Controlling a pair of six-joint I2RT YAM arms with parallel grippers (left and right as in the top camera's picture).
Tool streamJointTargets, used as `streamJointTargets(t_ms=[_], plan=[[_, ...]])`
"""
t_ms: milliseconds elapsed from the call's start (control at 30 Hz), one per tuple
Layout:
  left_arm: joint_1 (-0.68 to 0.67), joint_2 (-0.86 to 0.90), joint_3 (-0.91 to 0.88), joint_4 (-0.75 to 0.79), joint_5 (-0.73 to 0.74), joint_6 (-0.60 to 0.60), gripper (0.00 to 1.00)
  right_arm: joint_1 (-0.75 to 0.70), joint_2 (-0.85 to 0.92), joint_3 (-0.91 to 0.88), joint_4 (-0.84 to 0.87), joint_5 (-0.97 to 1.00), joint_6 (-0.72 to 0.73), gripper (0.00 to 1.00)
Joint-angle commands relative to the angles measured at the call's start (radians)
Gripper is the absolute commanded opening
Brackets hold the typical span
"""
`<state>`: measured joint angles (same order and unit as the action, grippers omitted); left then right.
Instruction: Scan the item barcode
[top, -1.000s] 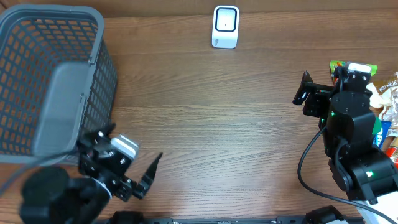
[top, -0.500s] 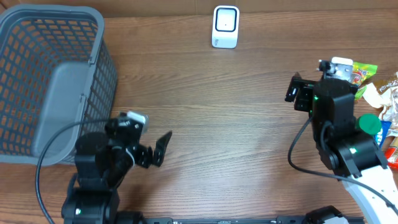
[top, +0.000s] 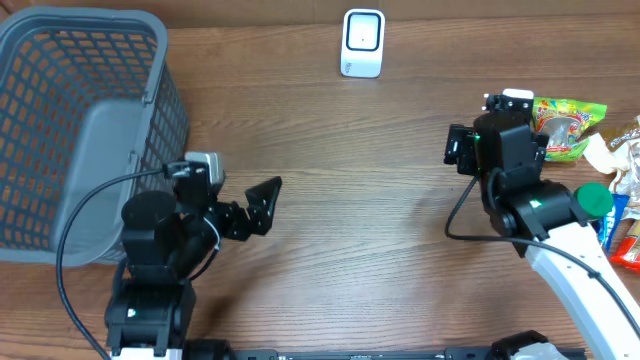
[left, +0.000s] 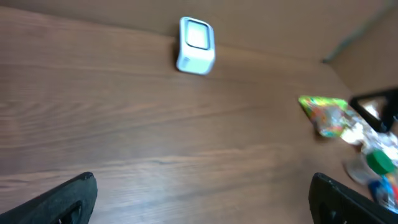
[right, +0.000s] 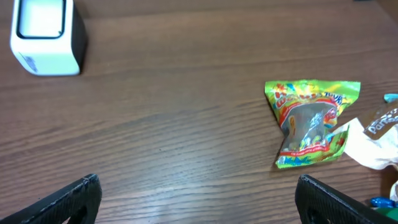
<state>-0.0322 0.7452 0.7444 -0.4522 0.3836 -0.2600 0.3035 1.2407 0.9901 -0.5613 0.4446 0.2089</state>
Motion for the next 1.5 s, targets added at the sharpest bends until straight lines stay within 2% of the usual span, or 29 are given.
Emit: streamJointTargets(t_ms=[0, 100, 233, 300, 367, 500, 633, 733, 1467], plan=[[-0.002, 0.026, -0.053, 0.068, -0.080, -0.015, 1.00, 0.002, 0.023, 0.017, 0.005, 0.006, 0.000, 1.00], [-0.025, 0.002, -0.184, 0.308, -0.103, -0.019, 1.00, 0.002, 0.039, 0.017, 0.005, 0.006, -0.001, 1.00], [-0.043, -0.134, -0.475, 0.745, -0.122, -0.025, 1.00, 0.002, 0.043, 0.017, 0.005, 0.006, 0.000, 1.00], [-0.038, -0.234, -0.587, 0.832, -0.132, -0.024, 1.00, 0.002, 0.043, 0.017, 0.005, 0.006, -0.001, 1.00], [-0.018, -0.330, -0.640, 0.803, -0.136, -0.010, 1.00, 0.002, 0.043, 0.017, 0.005, 0.006, 0.000, 1.00], [0.043, -0.537, -0.674, 0.611, -0.178, 0.059, 1.00, 0.002, 0.043, 0.017, 0.005, 0.006, 0.000, 1.00], [0.055, -0.667, -0.675, 0.479, -0.254, 0.136, 1.00, 0.002, 0.043, 0.017, 0.005, 0.006, 0.000, 1.00], [0.053, -0.745, -0.682, 0.396, -0.290, 0.145, 1.00, 0.002, 0.043, 0.017, 0.005, 0.006, 0.000, 1.00], [0.051, -0.739, -0.733, 0.370, -0.283, 0.141, 0.99, 0.002, 0.043, 0.017, 0.005, 0.006, 0.000, 1.00]])
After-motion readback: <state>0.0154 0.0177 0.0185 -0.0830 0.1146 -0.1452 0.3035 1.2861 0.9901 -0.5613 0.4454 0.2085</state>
